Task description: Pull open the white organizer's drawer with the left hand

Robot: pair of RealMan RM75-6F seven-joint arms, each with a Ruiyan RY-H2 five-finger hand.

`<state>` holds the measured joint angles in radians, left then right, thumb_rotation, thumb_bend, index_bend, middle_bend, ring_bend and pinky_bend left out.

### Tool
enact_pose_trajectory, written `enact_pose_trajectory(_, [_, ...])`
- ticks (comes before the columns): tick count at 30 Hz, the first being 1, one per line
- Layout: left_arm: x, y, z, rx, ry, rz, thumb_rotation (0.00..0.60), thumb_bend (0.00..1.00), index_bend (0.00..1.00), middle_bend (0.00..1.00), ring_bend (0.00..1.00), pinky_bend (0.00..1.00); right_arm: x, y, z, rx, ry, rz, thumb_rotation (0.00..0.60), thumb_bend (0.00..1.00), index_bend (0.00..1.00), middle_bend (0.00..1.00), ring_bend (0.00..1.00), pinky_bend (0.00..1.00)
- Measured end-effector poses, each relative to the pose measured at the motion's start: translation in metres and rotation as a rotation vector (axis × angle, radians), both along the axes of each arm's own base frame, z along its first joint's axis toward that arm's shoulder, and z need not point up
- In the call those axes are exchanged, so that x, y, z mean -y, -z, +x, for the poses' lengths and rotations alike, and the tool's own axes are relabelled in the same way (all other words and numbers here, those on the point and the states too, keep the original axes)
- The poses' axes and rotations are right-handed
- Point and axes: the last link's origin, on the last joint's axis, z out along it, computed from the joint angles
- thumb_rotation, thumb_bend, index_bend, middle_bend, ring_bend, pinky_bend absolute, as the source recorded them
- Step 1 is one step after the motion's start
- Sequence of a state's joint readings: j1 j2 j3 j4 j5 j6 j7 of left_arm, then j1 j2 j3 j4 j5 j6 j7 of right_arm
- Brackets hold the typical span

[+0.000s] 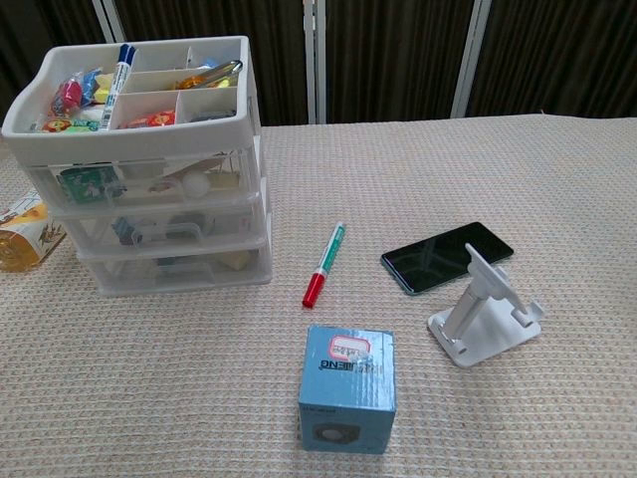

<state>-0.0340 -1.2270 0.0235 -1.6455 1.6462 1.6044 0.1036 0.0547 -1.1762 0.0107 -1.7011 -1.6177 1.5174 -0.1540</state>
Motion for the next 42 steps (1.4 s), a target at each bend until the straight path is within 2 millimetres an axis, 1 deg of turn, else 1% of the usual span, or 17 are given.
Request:
enact_pose_trajectory(13, [-0.001,0.002,0.000,-0.003,-0.002,-0.011,0.600,0.00,0.00,0.00,0.00,0.00,-0.001,-0.001,0.001,0.006,0.001,0.000,0.600,0.01,0.00,0.00,0.00,0.00])
enact_pose_trajectory(19, [-0.002,0.007,0.003,-0.005,0.007,-0.031,0.600,0.01,0.00,0.00,0.00,0.00,-0.001,-0.002,0.000,0.013,0.009,-0.005,0.600,0.01,0.00,0.00,0.00,0.00])
enact_pose_trajectory(20, [-0.002,0.008,0.004,-0.003,0.011,-0.036,0.600,0.03,0.00,0.00,0.00,0.00,-0.001,-0.003,0.000,0.014,0.009,-0.005,0.600,0.01,0.00,0.00,0.00,0.00])
enact_pose_trajectory(21, [-0.002,0.008,0.005,0.000,0.015,-0.039,0.600,0.09,0.00,0.00,0.01,0.02,-0.001,-0.003,0.000,0.014,0.010,-0.005,0.600,0.01,0.00,0.00,0.00,0.00])
enact_pose_trajectory(22, [-0.002,0.009,0.006,0.004,0.020,-0.041,0.600,0.19,0.00,0.04,0.06,0.09,-0.001,-0.003,0.000,0.015,0.011,-0.004,0.600,0.01,0.00,0.00,0.00,0.00])
enact_pose_trajectory(23, [-0.002,0.010,0.008,0.011,0.028,-0.045,0.600,0.27,0.00,0.10,0.14,0.15,-0.001,-0.003,0.000,0.015,0.013,-0.003,0.600,0.01,0.00,0.00,0.00,0.00])
enact_pose_trajectory(24, [-0.002,0.011,0.010,0.019,0.035,-0.046,0.600,0.38,0.00,0.24,0.28,0.28,-0.001,-0.003,-0.001,0.015,0.015,0.000,0.600,0.01,0.00,0.00,0.00,0.00])
enact_pose_trajectory(25, [-0.002,0.012,0.012,0.030,0.043,-0.045,0.600,0.50,0.00,0.41,0.44,0.39,-0.001,-0.002,-0.001,0.015,0.017,0.001,0.600,0.01,0.00,0.00,0.00,0.00])
enact_pose_trajectory(26, [-0.002,0.013,0.014,0.045,0.054,-0.039,0.600,0.56,0.00,0.50,0.51,0.45,-0.001,-0.002,-0.001,0.016,0.020,0.003,0.600,0.01,0.00,0.00,0.00,0.00])
enact_pose_trajectory(27, [-0.002,0.014,0.017,0.061,0.064,-0.035,0.600,0.66,0.00,0.60,0.60,0.51,-0.001,-0.002,-0.002,0.016,0.023,0.004,0.600,0.01,0.00,0.00,0.00,0.00])
enact_pose_trajectory(28, [-0.002,0.016,0.019,0.079,0.072,-0.034,0.600,0.72,0.00,0.66,0.65,0.54,-0.001,-0.002,-0.002,0.018,0.025,0.005,0.600,0.01,0.00,0.00,0.00,0.00])
enact_pose_trajectory(31, [-0.001,0.023,0.025,0.154,0.091,-0.057,0.600,0.82,0.00,0.72,0.72,0.59,-0.001,-0.003,-0.002,0.021,0.028,0.008,0.600,0.01,0.00,0.00,0.00,0.00])
enact_pose_trajectory(34, [0.000,0.032,0.030,0.253,0.101,-0.121,0.600,0.90,0.00,0.72,0.74,0.61,-0.001,-0.003,-0.002,0.024,0.030,0.009,0.600,0.01,0.00,0.00,0.00,0.00])
enact_pose_trajectory(36, [0.000,0.040,0.035,0.325,0.104,-0.184,0.600,0.92,0.00,0.73,0.75,0.62,-0.001,-0.003,-0.002,0.023,0.030,0.010,0.600,0.01,0.00,0.00,0.00,0.00])
enact_pose_trajectory(42, [-0.004,0.063,0.049,0.505,0.092,-0.376,0.600,0.95,0.00,0.73,0.76,0.63,-0.002,-0.001,-0.001,0.019,0.029,0.016,0.600,0.01,0.00,0.00,0.00,0.00])
